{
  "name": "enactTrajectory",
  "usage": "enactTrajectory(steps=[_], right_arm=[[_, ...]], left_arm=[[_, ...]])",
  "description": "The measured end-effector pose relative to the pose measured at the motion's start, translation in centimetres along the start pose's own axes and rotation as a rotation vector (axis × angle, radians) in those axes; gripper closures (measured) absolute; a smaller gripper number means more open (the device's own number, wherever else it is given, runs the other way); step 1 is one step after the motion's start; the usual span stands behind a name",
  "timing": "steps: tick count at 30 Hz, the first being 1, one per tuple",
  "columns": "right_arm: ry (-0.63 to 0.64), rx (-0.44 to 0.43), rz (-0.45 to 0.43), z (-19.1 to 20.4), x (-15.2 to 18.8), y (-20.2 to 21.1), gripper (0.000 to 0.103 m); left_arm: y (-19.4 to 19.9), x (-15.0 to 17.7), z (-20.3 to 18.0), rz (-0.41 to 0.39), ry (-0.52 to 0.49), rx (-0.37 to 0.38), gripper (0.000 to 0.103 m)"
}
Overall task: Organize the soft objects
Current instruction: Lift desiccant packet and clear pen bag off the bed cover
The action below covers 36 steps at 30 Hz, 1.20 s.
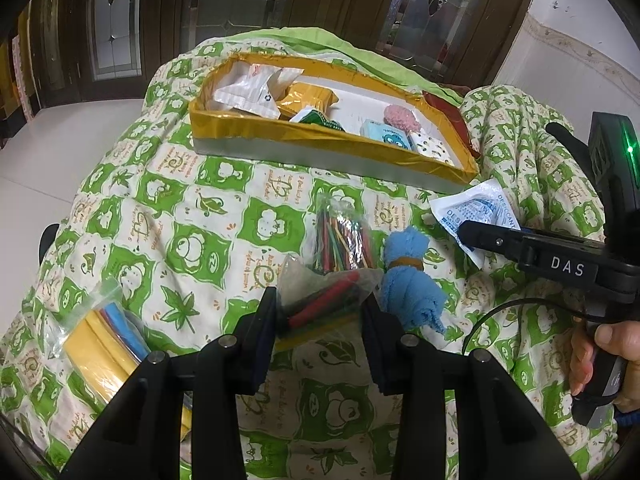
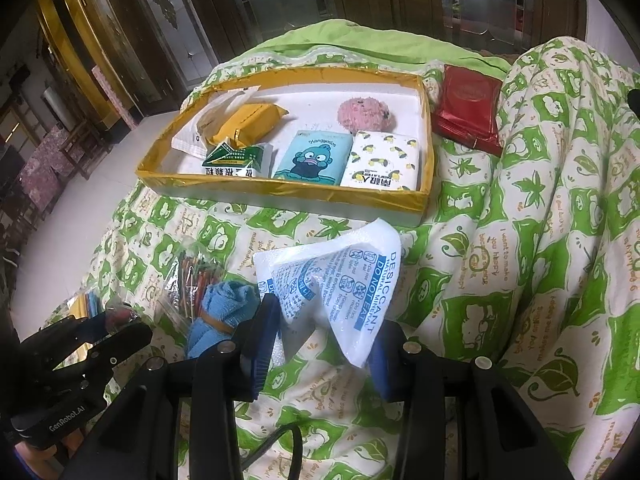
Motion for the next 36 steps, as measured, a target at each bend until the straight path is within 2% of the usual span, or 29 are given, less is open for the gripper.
enactTrajectory(steps=[20,36], right_arm=[[0.003,0.001,-0.032,0.1,-0.5,0.7,0.059],[0.001,0.000,-0.050,0.1,-0.8,1.2,0.059]], left_arm=[[1.3,-2.4,-1.0,-0.038,-0.009,0.011,0.065],[1.3,-2.9,-1.3,-0.044,-0.011,0.014,0.065]])
Point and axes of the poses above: each gripper's, at about its wrist camera, not at the fingertips, and y roughly against the way its jaws point, z to its left, x to its underside, the point moved 6 cm from there along -y, roughly the way its jaws point, and after that the axes turned 12 degrees about y, right-handed, at the moved point
